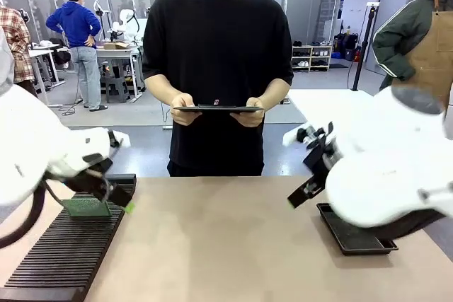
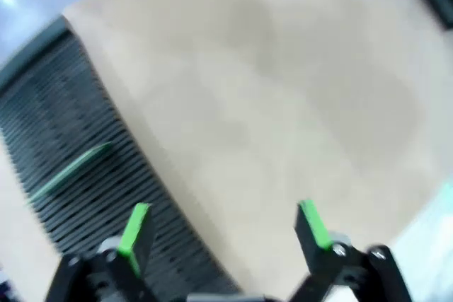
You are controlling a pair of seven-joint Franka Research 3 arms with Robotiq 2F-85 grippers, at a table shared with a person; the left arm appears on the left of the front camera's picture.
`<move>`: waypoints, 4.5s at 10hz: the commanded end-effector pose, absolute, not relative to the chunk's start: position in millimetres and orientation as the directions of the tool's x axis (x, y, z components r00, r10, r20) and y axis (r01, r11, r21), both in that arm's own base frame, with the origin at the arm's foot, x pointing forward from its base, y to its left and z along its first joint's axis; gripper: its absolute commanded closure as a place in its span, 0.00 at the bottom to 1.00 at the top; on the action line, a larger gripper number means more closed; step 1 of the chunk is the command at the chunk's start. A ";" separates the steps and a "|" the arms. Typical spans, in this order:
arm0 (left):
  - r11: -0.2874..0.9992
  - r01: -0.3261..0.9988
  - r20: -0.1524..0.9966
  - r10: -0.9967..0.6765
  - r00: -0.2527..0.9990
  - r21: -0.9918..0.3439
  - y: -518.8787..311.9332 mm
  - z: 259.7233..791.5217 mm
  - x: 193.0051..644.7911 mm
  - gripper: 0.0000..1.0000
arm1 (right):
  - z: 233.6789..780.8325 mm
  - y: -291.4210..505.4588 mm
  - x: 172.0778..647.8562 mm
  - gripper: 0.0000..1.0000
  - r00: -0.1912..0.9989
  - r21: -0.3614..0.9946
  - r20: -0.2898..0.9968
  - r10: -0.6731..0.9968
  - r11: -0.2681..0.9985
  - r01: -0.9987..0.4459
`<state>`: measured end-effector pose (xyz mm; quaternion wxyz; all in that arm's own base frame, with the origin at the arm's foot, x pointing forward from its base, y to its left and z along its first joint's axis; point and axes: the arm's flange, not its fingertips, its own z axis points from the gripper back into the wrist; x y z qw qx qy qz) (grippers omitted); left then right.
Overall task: Inspect the PCB.
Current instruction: Pick up the Blank PCB and present it to the human.
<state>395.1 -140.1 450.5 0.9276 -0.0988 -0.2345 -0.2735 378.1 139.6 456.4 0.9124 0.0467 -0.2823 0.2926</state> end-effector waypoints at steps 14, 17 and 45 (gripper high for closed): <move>0.656 0.400 0.621 0.133 0.773 -0.639 147.3 572.5 212.1 0.00 | 570.3 -125.3 211.4 0.00 0.796 0.580 0.604 -0.037 0.705 -0.408; 0.699 0.355 0.630 0.176 0.756 -0.621 147.3 584.2 212.3 0.00 | 564.3 -126.8 207.8 0.00 0.792 0.580 0.606 -0.072 0.721 -0.378; -0.198 0.930 -0.023 -0.979 -0.200 0.309 -29.7 467.9 425.0 0.00 | 574.3 -129.6 212.2 0.00 0.811 0.584 0.583 -0.051 0.720 -0.375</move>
